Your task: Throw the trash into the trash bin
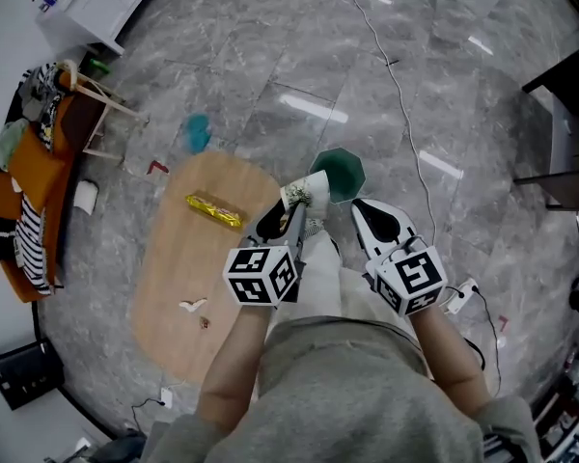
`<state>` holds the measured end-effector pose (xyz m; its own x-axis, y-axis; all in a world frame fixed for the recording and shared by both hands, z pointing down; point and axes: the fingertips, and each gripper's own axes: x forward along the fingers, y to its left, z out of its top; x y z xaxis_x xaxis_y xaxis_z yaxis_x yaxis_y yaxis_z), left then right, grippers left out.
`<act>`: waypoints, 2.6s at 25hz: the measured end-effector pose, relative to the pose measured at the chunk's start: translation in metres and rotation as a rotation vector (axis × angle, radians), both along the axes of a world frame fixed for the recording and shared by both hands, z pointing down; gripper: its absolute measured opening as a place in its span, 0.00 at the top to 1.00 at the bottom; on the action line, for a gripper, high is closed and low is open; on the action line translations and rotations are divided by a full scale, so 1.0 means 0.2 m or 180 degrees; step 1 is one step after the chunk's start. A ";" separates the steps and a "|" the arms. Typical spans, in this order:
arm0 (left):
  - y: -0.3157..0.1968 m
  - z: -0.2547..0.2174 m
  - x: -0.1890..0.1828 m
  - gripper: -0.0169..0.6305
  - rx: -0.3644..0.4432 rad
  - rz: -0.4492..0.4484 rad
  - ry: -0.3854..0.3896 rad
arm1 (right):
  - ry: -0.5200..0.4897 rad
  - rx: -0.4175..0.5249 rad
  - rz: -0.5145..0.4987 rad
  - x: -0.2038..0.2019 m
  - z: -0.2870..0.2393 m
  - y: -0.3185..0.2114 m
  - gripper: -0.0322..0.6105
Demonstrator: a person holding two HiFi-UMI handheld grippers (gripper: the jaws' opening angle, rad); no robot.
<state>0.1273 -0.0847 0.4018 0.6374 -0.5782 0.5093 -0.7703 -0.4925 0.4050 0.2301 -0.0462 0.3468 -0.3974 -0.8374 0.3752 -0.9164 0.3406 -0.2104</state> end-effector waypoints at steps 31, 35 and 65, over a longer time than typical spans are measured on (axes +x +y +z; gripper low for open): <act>-0.43 0.76 0.32 0.76 -0.0553 0.0400 -0.0191 | -0.0091 -0.0566 0.0429 0.20 0.66 -0.35 0.94; -0.46 0.87 0.36 0.76 -0.0602 0.0456 -0.0235 | -0.0112 -0.0622 0.0494 0.22 0.74 -0.37 0.94; -0.50 1.40 0.47 0.76 -0.1010 0.0649 -0.0383 | -0.0212 -0.0896 0.0775 0.29 1.10 -0.37 0.94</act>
<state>0.2215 -0.1852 0.6810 0.6478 -0.2478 0.7204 -0.7209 -0.5051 0.4745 0.2885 -0.1203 0.5676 -0.2305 -0.7782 0.5842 -0.9446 0.0347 -0.3265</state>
